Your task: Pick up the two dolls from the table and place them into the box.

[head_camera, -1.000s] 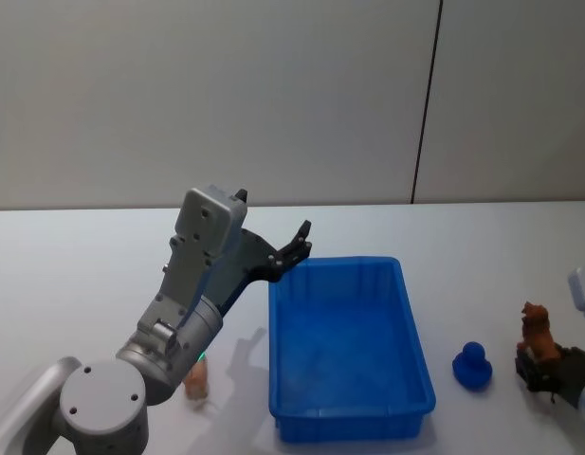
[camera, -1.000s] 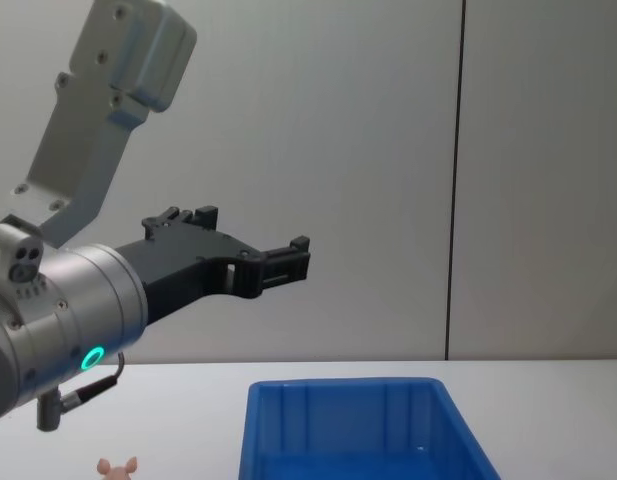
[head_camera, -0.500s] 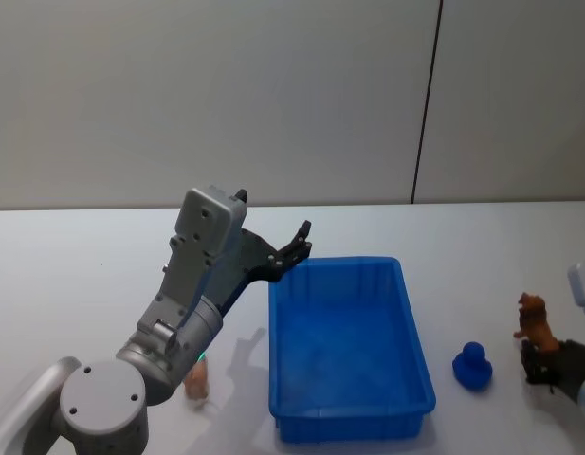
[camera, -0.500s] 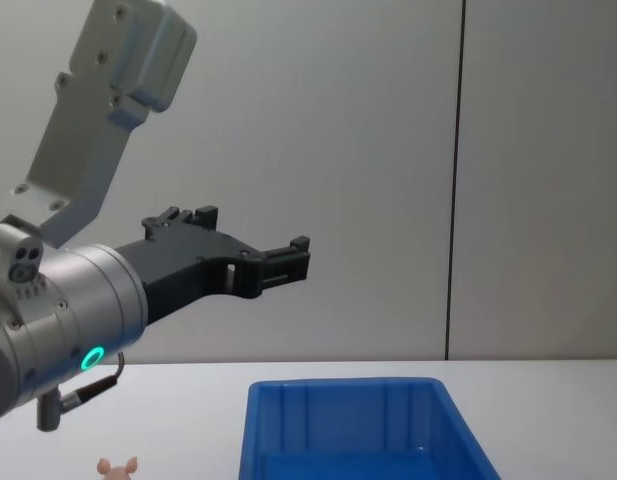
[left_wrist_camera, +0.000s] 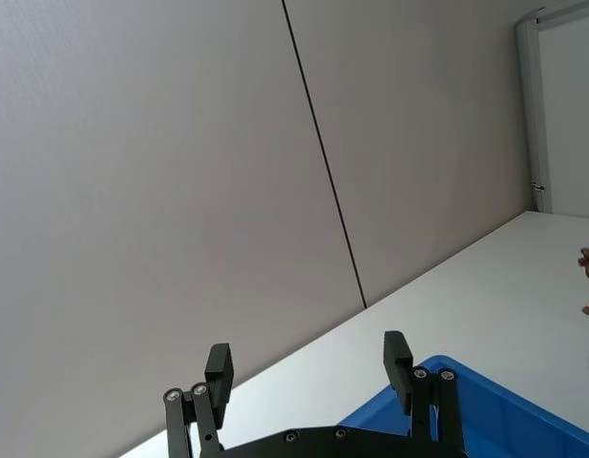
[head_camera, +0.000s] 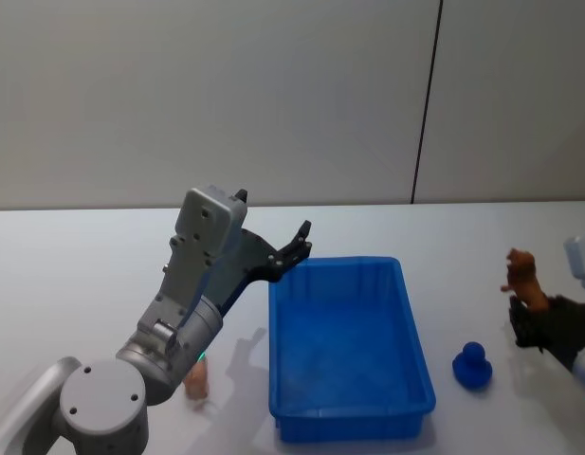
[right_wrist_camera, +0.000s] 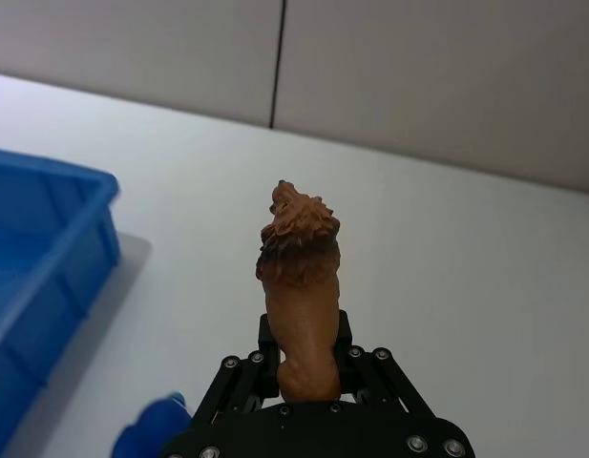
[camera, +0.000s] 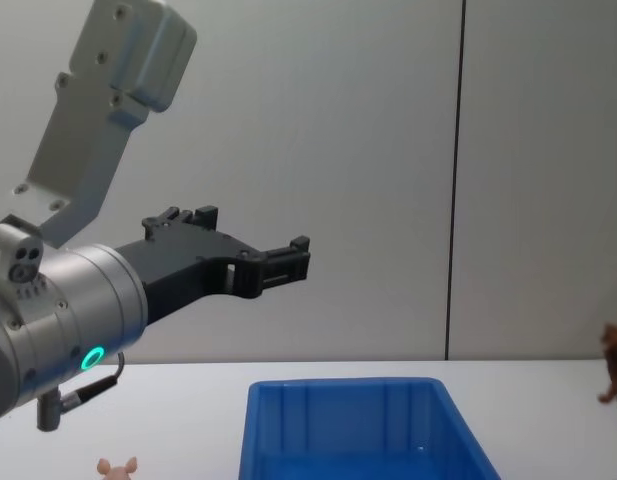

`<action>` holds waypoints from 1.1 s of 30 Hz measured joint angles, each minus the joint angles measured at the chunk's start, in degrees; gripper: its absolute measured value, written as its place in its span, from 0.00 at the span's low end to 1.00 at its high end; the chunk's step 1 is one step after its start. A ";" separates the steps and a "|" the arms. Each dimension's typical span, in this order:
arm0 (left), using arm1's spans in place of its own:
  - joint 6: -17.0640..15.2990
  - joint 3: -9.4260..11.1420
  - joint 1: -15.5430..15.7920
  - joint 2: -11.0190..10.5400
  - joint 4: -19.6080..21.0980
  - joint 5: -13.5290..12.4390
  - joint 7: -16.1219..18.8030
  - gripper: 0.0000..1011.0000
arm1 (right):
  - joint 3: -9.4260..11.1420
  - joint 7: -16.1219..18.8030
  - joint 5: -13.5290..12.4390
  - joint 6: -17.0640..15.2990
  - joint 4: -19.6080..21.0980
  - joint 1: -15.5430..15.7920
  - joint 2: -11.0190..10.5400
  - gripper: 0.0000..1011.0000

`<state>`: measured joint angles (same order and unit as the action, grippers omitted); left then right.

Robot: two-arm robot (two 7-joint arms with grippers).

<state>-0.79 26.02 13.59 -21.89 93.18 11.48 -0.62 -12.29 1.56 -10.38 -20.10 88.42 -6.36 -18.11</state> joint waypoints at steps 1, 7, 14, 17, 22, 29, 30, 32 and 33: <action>0.00 0.00 0.00 0.00 0.00 0.00 0.00 0.99 | -0.05 0.28 0.18 0.33 0.30 -0.05 0.00 0.28; 0.00 0.00 0.00 0.00 0.00 0.00 0.00 0.99 | -0.37 3.08 1.05 2.79 1.80 -0.57 0.14 0.28; 0.00 0.00 0.00 0.00 0.00 0.00 0.00 0.99 | -0.90 7.40 1.45 4.28 3.05 -1.63 0.58 0.28; 0.00 0.00 0.00 0.00 0.00 0.00 0.00 0.99 | -1.19 9.55 1.46 4.43 3.33 -2.24 0.88 0.28; 0.00 0.00 0.00 0.00 0.00 0.00 0.00 0.99 | -1.75 13.52 1.23 4.09 3.44 -3.56 1.62 0.28; 0.00 0.00 0.00 0.00 0.00 0.00 0.00 0.99 | -2.75 18.93 0.59 2.22 2.54 -5.83 3.00 0.28; 0.00 0.00 0.00 0.00 0.00 0.00 0.00 0.99 | -2.87 19.48 0.52 1.94 2.34 -6.12 3.19 0.28; 0.00 0.00 0.00 0.00 0.00 0.00 0.00 0.99 | -3.16 20.48 0.38 1.30 1.84 -6.77 3.62 0.28; 0.00 0.00 0.00 0.00 0.00 0.00 0.00 0.99 | -3.41 21.45 0.25 0.60 1.40 -7.35 4.00 0.28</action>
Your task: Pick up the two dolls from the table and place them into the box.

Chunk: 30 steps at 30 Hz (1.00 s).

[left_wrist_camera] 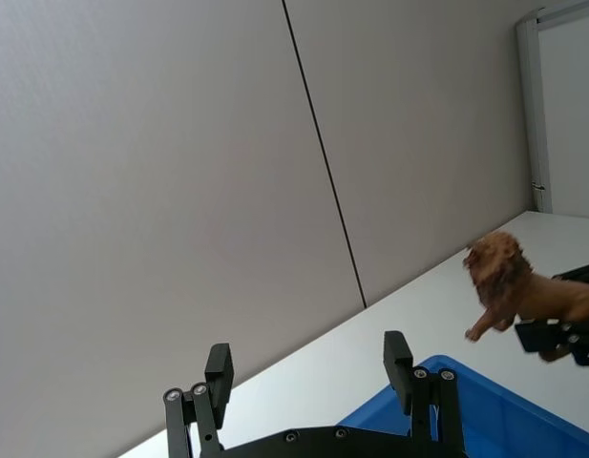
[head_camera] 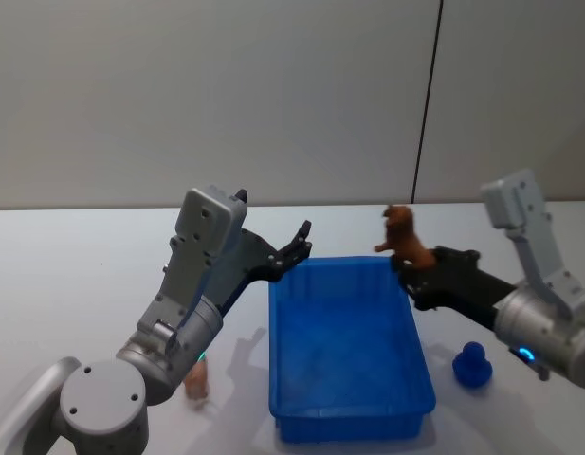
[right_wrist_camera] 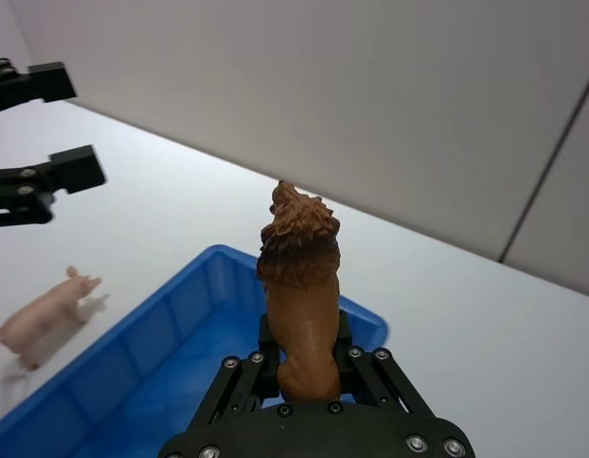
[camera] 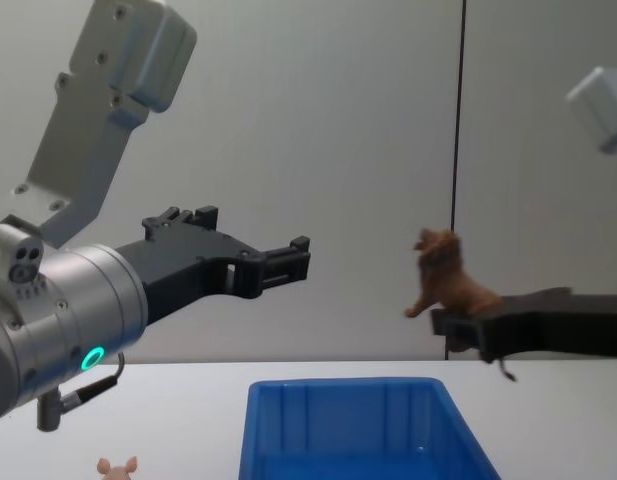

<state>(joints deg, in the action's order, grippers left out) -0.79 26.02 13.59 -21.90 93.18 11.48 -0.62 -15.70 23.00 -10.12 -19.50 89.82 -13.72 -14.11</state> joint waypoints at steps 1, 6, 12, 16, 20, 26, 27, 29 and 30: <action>0.00 0.00 0.00 0.00 0.00 0.00 0.00 0.99 | -0.12 0.44 -0.05 -0.36 -0.25 -0.29 0.20 0.28; 0.00 0.00 0.00 0.00 0.00 0.00 0.00 0.99 | -1.02 3.05 -0.43 -3.21 -2.40 -2.38 1.74 0.28; 0.00 0.00 0.00 0.00 0.00 0.00 0.00 0.99 | -1.91 5.08 -0.59 -5.31 -4.68 -4.34 3.16 0.40; 0.00 0.00 0.00 0.00 0.00 0.00 0.00 0.99 | -2.28 5.92 -0.66 -6.24 -5.64 -5.18 3.77 0.51; 0.00 0.00 0.00 0.00 0.00 0.00 0.00 0.99 | -2.54 6.50 -0.71 -6.92 -6.34 -5.75 4.21 0.63; 0.00 0.00 0.00 0.00 0.00 0.00 0.00 0.99 | -2.79 7.20 -0.75 -7.59 -7.07 -6.40 4.68 0.82; 0.00 0.00 0.00 0.00 0.00 0.00 0.00 0.99 | -2.82 7.25 -0.76 -7.65 -7.15 -6.45 4.72 0.82; 0.00 0.00 0.00 0.00 0.00 0.00 0.00 0.99 | -2.89 7.38 -0.78 -7.78 -7.30 -6.60 4.82 0.89; 0.00 0.00 0.00 0.00 0.00 0.00 0.00 0.99 | -2.90 7.41 -0.81 -7.80 -7.34 -6.64 4.83 0.93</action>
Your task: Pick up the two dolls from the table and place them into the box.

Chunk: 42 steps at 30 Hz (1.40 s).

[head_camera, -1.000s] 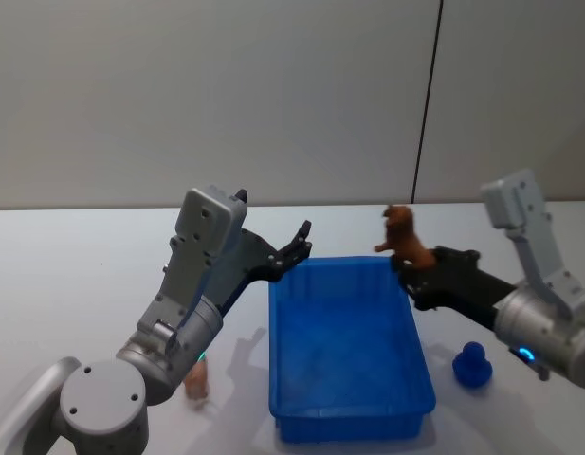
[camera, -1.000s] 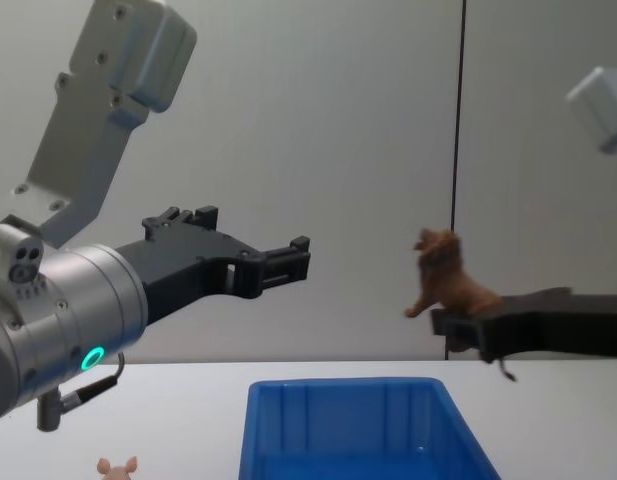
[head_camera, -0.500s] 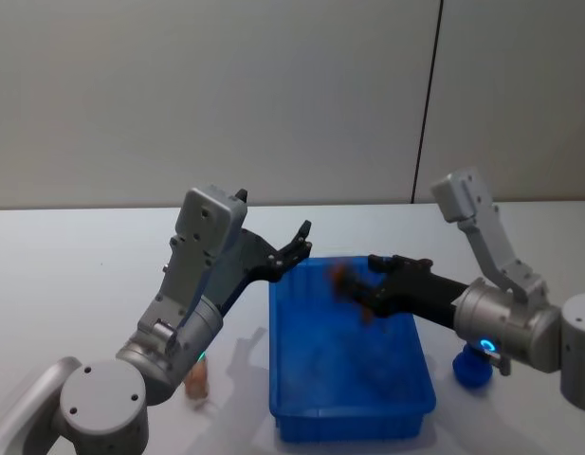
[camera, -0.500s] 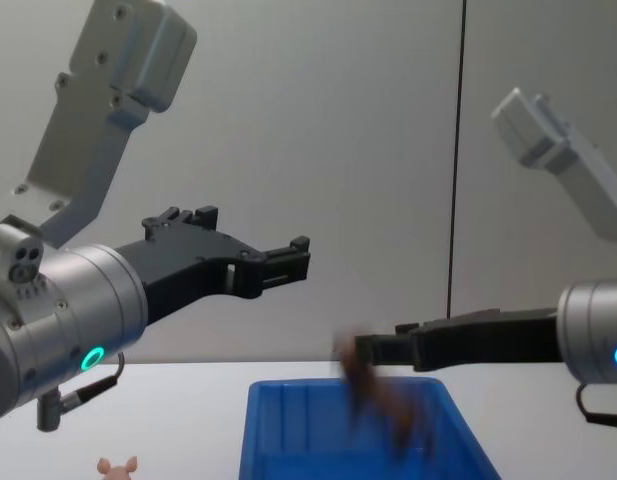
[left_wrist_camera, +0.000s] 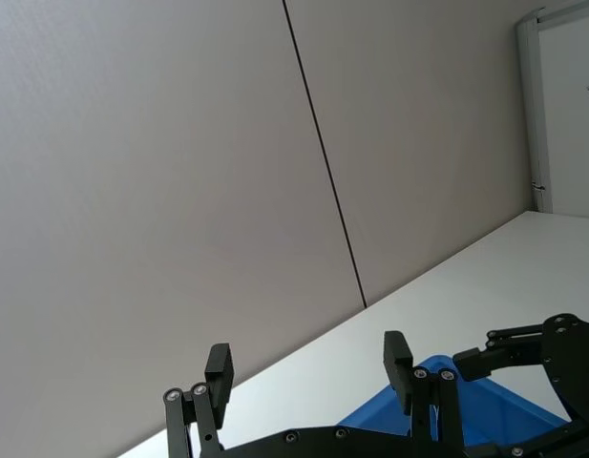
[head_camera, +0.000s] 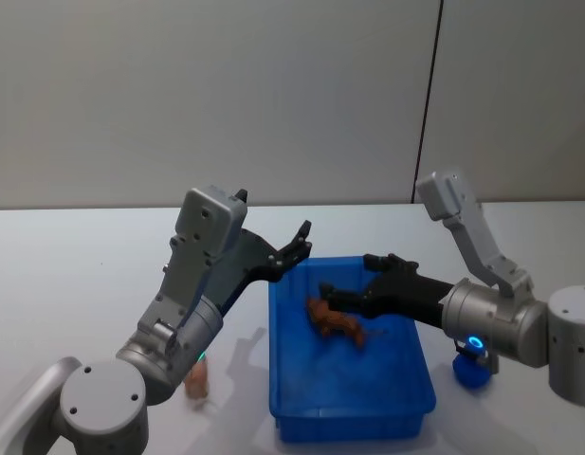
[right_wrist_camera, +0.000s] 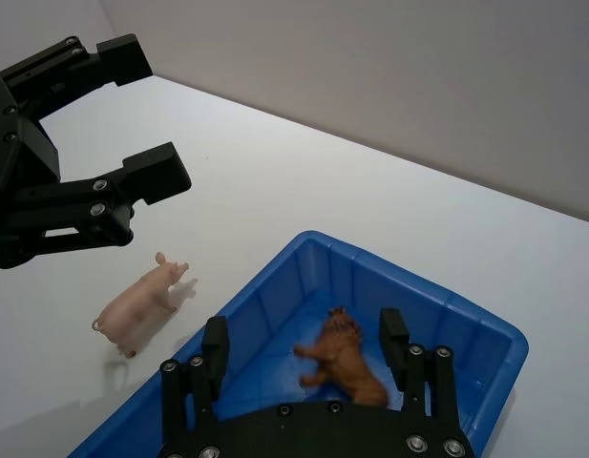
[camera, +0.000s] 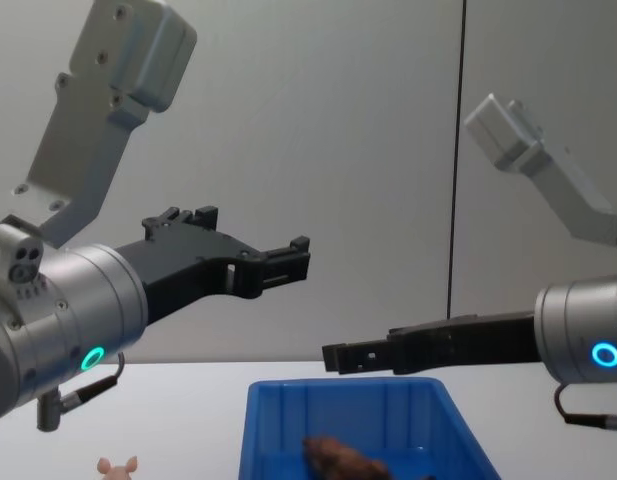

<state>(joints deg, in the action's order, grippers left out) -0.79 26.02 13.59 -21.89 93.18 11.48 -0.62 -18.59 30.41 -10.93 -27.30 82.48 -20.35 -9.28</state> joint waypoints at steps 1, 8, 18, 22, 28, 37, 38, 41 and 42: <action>0.00 0.00 0.00 0.00 0.00 0.00 0.00 0.99 | 0.00 0.00 -0.03 0.00 0.00 0.00 -0.01 0.93; 0.00 0.00 0.00 0.00 0.00 0.00 0.00 0.99 | 0.92 -0.73 -0.85 0.72 1.35 0.71 -1.20 0.99; 0.00 0.00 0.00 0.00 0.00 0.00 0.00 0.99 | 4.75 -5.12 -5.35 2.28 8.83 7.05 -6.64 0.99; 0.00 0.00 0.00 0.00 0.00 0.00 0.00 0.99 | 6.05 -6.89 -7.49 2.50 12.11 10.72 -8.95 0.99; 0.00 0.00 0.00 0.00 0.00 0.00 -0.01 0.99 | 7.67 -9.28 -10.03 2.79 16.57 16.34 -12.26 0.99; 0.00 0.00 0.00 0.00 0.00 0.00 0.00 0.99 | 9.34 -13.76 -12.13 2.71 21.28 22.81 -15.65 0.99; 0.00 0.00 0.00 0.00 0.00 0.00 -0.01 0.99 | 9.44 -14.29 -12.22 2.64 21.56 23.23 -15.85 0.99; 0.00 0.00 0.00 0.00 0.00 0.00 -0.01 0.99 | 9.83 -15.84 -12.34 2.26 22.60 24.86 -16.60 0.99; 0.00 0.00 0.00 0.00 0.00 0.00 0.00 0.99 | 9.90 -16.37 -12.35 2.11 22.80 25.18 -16.74 0.99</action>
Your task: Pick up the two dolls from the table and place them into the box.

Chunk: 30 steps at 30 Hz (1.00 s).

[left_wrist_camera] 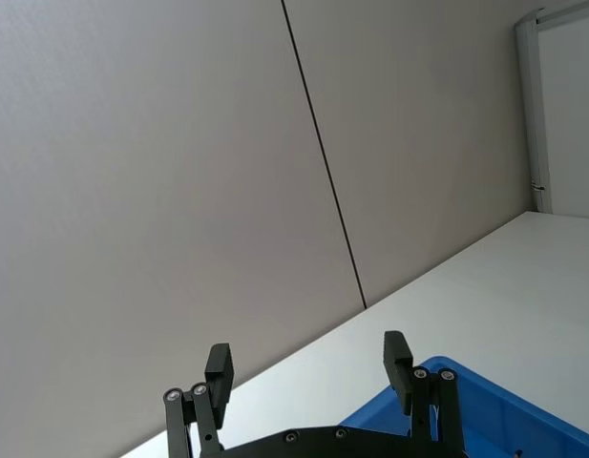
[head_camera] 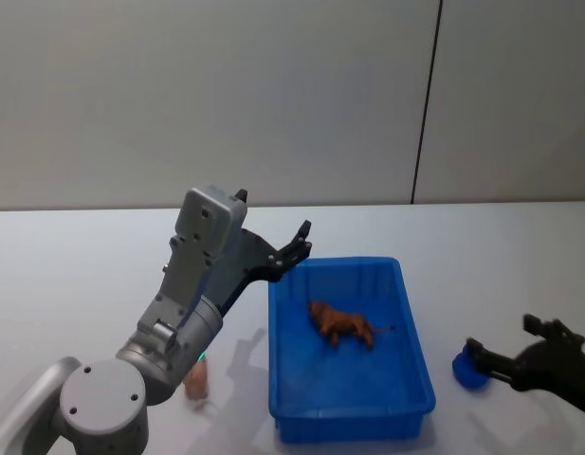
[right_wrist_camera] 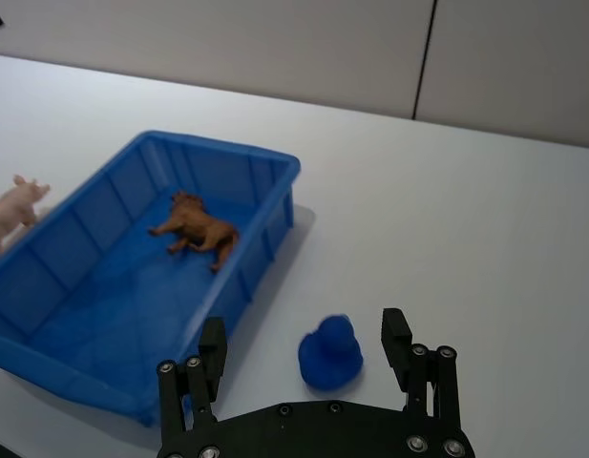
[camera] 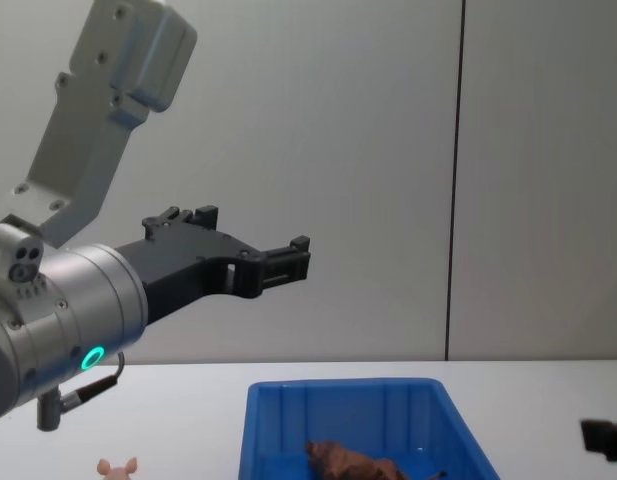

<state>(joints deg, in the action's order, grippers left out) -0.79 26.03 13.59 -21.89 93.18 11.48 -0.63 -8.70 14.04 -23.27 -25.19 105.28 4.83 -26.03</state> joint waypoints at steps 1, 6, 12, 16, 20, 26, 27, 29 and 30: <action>0.00 0.00 0.00 0.00 0.00 0.00 0.00 0.99 | 0.14 -0.76 0.00 -0.29 0.31 0.58 -0.25 0.99; 0.00 0.00 0.00 0.00 0.00 0.00 0.00 0.99 | 0.33 -2.49 0.01 -1.24 0.77 1.90 -0.69 0.99; 0.00 0.00 0.00 0.00 0.00 0.00 0.00 0.99 | 0.11 -3.90 0.34 -2.63 -0.06 2.33 -0.38 0.99; 0.00 0.00 0.00 0.00 0.00 0.00 0.00 0.99 | -0.43 -4.14 0.98 -3.48 -1.74 1.59 0.47 0.99; 0.00 0.00 0.00 0.00 0.00 0.00 0.00 0.99 | -0.87 -4.13 1.58 -3.90 -3.17 0.74 1.17 0.99; 0.00 0.00 0.00 0.00 0.00 0.00 0.00 0.99 | -1.88 -3.43 3.14 -4.38 -6.42 -1.49 2.80 0.99; 0.00 0.00 0.00 0.00 0.00 0.00 0.00 0.99 | -2.17 -3.17 3.62 -4.43 -7.26 -2.20 3.29 0.99; 0.00 0.00 0.00 0.00 0.00 0.00 0.00 0.99 | -2.44 -2.93 4.05 -4.45 -8.27 -2.84 3.73 0.99; 0.00 0.00 0.00 0.00 0.00 0.00 0.00 0.99 | -2.70 -2.62 4.56 -4.47 -9.13 -3.50 4.17 0.99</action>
<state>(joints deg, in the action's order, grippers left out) -0.79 26.02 13.59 -21.90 93.18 11.48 -0.63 -11.39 11.42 -18.71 -29.66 96.15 1.33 -21.85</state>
